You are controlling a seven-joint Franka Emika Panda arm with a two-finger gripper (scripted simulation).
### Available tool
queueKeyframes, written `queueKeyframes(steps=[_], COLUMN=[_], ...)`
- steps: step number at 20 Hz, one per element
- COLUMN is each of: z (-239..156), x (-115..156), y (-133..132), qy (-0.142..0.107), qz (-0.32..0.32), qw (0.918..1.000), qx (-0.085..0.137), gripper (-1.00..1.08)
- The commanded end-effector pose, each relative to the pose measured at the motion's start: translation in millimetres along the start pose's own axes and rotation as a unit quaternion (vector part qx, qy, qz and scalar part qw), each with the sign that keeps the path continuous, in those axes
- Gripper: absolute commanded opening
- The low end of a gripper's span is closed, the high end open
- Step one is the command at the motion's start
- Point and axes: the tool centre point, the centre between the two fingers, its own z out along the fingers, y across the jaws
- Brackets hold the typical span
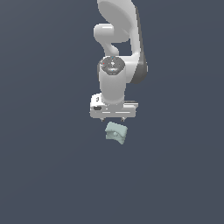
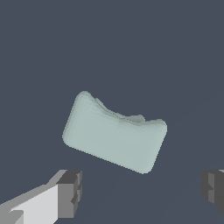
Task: Pick up the object and move it to a goal position.
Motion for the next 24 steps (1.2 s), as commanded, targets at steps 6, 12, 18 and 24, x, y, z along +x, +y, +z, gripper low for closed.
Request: queueKeyframes(steps=[6,12,18,24], z=[-2.6,-7.0,-6.5,-5.2], x=[3.3,8.7,8.3,8.9], y=[-2.6,-6.9,-6.6,-7.0], qy=[0.002,0.007,0.006,0.006], qz=[-0.01,-0.026,-0.027,-0.051], qw=[0.9999,0.9996,0.9996,0.9986], qx=[-0.004,-0.011,-0.011,-0.011], gripper=[1.0,1.0,1.0,1.0])
